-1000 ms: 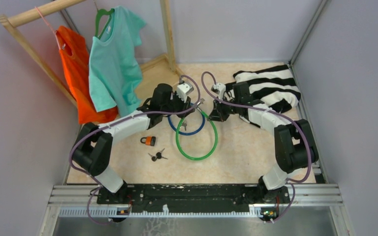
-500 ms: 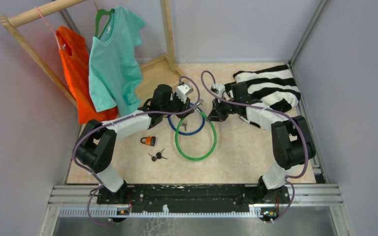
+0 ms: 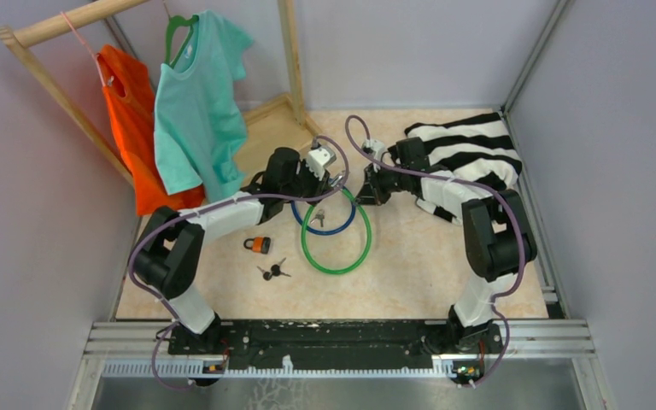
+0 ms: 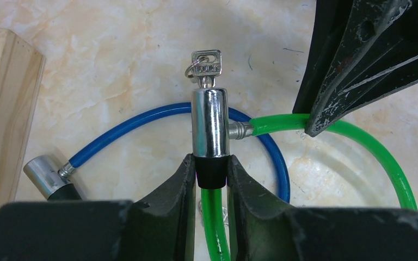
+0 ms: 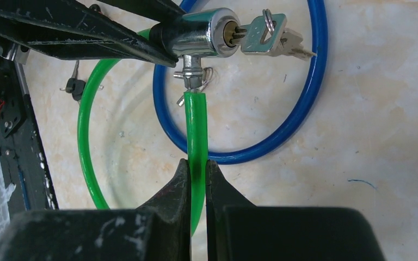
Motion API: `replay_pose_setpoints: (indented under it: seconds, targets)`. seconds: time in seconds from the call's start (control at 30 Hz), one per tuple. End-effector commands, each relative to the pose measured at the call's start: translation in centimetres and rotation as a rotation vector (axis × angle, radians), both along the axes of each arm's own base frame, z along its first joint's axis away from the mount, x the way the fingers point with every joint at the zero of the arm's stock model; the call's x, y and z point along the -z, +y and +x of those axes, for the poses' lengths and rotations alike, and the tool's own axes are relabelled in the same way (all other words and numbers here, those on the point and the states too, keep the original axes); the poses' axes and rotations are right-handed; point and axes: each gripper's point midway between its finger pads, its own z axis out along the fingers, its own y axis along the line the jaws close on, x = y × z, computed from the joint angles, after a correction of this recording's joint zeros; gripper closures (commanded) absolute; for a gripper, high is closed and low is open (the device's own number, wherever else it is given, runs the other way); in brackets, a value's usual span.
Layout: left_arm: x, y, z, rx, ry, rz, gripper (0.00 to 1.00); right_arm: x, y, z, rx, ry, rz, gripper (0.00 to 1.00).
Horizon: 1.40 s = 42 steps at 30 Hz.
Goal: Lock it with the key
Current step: Lock the lock.
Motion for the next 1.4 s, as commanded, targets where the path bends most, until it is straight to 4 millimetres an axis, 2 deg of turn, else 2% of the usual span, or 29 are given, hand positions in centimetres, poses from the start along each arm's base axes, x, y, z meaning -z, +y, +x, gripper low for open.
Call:
replay_pose_setpoints:
  seconds: [0.0, 0.23, 0.33, 0.43, 0.67, 0.93, 1.0, 1.1, 1.37]
  targets:
    - [1.7, -2.7, -3.1, 0.13, 0.029, 0.003, 1.0, -7.1, 4.5, 1.4, -0.14, -0.202, 0.187, 1.0]
    - [1.2, -3.7, -4.1, 0.177, 0.07, -0.057, 1.0, -6.0, 5.1, 2.8, -0.059, -0.198, 0.176, 1.0]
    - [1.1, -3.5, -4.2, 0.172, 0.066, -0.065, 1.0, -5.3, 5.0, 3.0, -0.05, -0.187, 0.167, 1.0]
    - [0.7, -3.0, -3.9, 0.136, 0.031, -0.072, 1.0, -3.9, 4.8, 2.5, -0.058, -0.166, 0.15, 1.0]
    - [0.8, -2.0, -2.8, 0.052, 0.01, -0.054, 1.0, -0.1, 3.9, 0.8, -0.063, -0.105, 0.104, 0.82]
    - [0.9, -1.7, -2.6, 0.029, 0.009, -0.052, 1.0, 1.8, 3.4, -0.4, -0.064, -0.075, 0.078, 0.78]
    - [0.8, -1.7, -2.6, 0.031, 0.009, -0.053, 1.0, 1.7, 3.4, -0.4, -0.067, -0.079, 0.082, 0.84]
    - [0.8, -1.8, -2.8, 0.05, 0.005, -0.056, 1.0, 0.7, 3.7, -0.1, -0.081, -0.097, 0.099, 0.99]
    - [0.6, -3.2, -5.0, 0.206, 0.005, -0.098, 1.0, -4.6, 4.7, 1.0, -0.124, -0.203, 0.163, 1.0]
